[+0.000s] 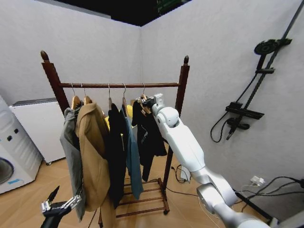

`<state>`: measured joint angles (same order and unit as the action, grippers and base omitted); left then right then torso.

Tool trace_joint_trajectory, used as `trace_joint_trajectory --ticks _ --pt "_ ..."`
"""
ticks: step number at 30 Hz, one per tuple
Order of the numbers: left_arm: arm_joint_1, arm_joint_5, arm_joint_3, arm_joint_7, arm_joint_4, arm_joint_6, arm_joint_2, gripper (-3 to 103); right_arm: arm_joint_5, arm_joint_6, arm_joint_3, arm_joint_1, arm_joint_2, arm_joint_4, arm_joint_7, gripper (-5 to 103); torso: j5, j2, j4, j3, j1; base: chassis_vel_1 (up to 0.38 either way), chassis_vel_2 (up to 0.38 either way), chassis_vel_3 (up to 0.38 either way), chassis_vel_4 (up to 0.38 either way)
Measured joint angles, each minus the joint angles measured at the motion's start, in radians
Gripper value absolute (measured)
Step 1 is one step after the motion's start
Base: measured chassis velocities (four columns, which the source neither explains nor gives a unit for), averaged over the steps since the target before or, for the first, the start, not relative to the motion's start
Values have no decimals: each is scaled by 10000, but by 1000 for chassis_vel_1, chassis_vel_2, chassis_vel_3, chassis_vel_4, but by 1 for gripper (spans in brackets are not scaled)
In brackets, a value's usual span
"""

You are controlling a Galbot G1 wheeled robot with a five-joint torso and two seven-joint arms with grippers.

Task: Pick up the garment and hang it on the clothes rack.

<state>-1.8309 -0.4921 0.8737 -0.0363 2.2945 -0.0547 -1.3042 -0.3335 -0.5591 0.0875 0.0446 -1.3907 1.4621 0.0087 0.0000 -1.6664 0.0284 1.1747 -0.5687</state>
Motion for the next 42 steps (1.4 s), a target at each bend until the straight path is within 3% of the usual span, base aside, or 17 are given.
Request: trace_joint_trajectory --ticks 6,9,11,12,14,16,17,19,25,27,30,31,32,34,42 --pt "0 0 0 1 0 1 0 100 -690 162 186 621 259 1037 167 57 0 0 -1 0 0 0 0 0 0" --pt "0 0 0 0 -1 0 0 100 -900 136 262 826 350 1437 258 62 0 0 -1 0 0 0 0 0 0" --pt "0 0 0 1 0 0 0 100 -1446 -169 587 1547 606 2672 436 74 0 0 -2 -1 0 0 0 0 0" --pt "0 0 0 1 0 0 0 100 -1446 -169 587 1547 606 2672 436 74 0 0 -2 -1 0 0 0 0 0" --pt "1 0 0 1 0 1 0 100 -1581 -281 951 2480 870 3693 494 85 0 0 0 -1 1 0 0 0 0" --pt "1 0 0 1 0 1 0 100 -1589 -297 1191 3111 1028 4148 510 85 0 0 -2 -2 1 0 0 0 0" --pt "0 0 0 4 0 1 0 100 -1564 -288 1422 3727 1184 4535 519 95 2 0 -3 -1 1 0 0 0 0" --pt "0 0 0 1 0 0 0 100 -1526 -254 1742 4477 1401 5078 596 99 4 1 1 0 0 0 0 0 0" --pt "0 0 0 0 0 1 0 100 -1360 109 2788 6571 1599 6353 914 100 2 -1 -1 -2 1 0 0 0 0" --pt "0 0 0 1 0 1 -1 100 -870 455 3613 8470 1394 7046 782 100 4 0 1 -1 1 0 0 0 0" --pt "0 0 0 1 0 0 0 100 -539 733 3910 9239 1268 7279 690 100 1 -1 1 -2 1 0 0 0 0" --pt "0 0 0 4 0 0 0 100 -106 1176 4172 10081 1100 7464 551 100 1 -1 0 -3 2 0 0 0 0" --pt "0 0 0 4 0 0 0 100 -106 1176 4172 10081 1100 7464 551 100 1 -1 0 -3 2 0 0 0 0" --pt "0 0 0 0 0 1 -1 100 695 2177 4544 11697 788 7579 426 100 0 -2 1 -2 3 0 0 0 0" --pt "0 0 0 0 0 1 0 100 1139 3829 4977 13240 543 7048 703 100 0 -1 -1 -1 1 0 0 0 0"
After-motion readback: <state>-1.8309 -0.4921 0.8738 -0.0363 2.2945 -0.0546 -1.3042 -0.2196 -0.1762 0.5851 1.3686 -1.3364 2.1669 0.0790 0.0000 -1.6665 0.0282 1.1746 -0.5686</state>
